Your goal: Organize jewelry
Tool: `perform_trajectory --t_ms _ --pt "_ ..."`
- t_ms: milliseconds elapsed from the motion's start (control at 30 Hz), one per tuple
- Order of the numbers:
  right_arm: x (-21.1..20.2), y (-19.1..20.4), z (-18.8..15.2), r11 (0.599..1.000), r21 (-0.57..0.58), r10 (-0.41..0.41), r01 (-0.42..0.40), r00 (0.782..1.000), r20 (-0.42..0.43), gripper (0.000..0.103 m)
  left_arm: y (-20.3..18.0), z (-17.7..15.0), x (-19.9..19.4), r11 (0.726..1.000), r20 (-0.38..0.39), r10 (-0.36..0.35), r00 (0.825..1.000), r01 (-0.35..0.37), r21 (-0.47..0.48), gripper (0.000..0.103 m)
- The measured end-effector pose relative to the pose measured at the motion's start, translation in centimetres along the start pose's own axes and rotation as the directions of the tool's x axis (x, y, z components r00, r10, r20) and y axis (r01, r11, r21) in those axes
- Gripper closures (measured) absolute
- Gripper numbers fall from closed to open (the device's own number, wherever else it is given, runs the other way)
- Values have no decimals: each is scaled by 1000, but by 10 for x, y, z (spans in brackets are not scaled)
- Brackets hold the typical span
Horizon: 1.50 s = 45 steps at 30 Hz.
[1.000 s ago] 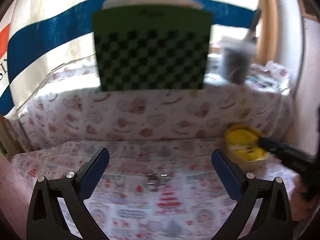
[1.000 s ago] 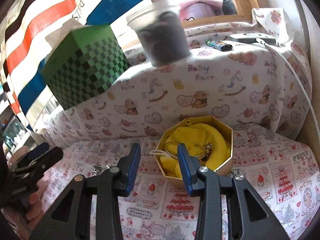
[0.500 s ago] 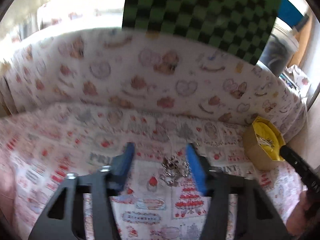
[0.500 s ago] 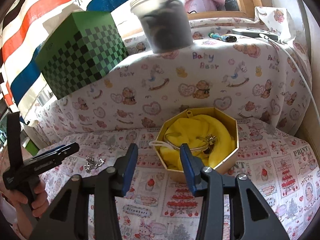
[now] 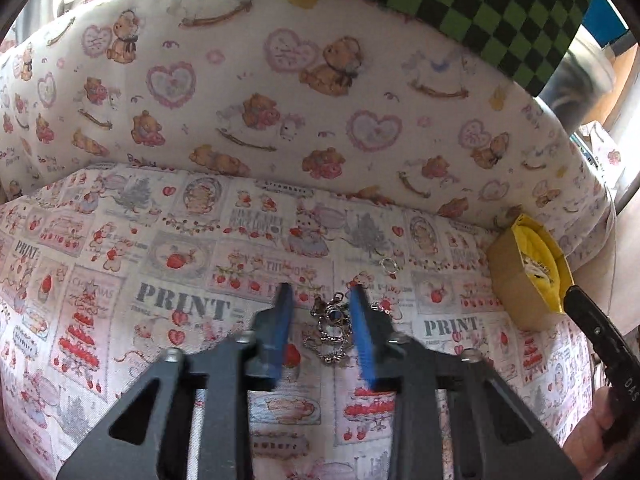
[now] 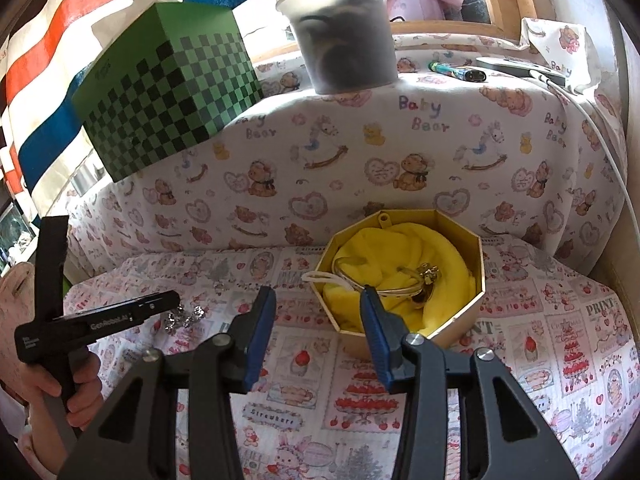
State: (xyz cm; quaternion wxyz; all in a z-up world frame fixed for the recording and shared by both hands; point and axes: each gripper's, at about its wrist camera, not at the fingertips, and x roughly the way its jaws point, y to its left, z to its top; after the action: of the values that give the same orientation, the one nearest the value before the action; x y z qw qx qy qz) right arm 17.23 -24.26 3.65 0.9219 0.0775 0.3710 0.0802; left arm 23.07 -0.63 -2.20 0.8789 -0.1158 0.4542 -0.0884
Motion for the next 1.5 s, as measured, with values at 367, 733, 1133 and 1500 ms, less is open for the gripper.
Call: perform_trajectory --t_ms 367,733,1133,1500 --pt "-1 6 -5 1000 -23 17 -17 1000 -16 62 -16 -2 -32 989 96 -151 984 150 18 95" --pt "9 68 -30 950 -202 212 -237 968 -137 70 -41 -6 -70 876 84 -482 872 479 52 95" --pt "3 63 -26 957 -133 253 -259 965 -62 100 -50 -12 -74 907 114 -421 900 414 82 94" --pt "1 48 -18 961 -95 255 -260 965 -63 100 -31 -12 -34 976 49 -216 975 216 16 83"
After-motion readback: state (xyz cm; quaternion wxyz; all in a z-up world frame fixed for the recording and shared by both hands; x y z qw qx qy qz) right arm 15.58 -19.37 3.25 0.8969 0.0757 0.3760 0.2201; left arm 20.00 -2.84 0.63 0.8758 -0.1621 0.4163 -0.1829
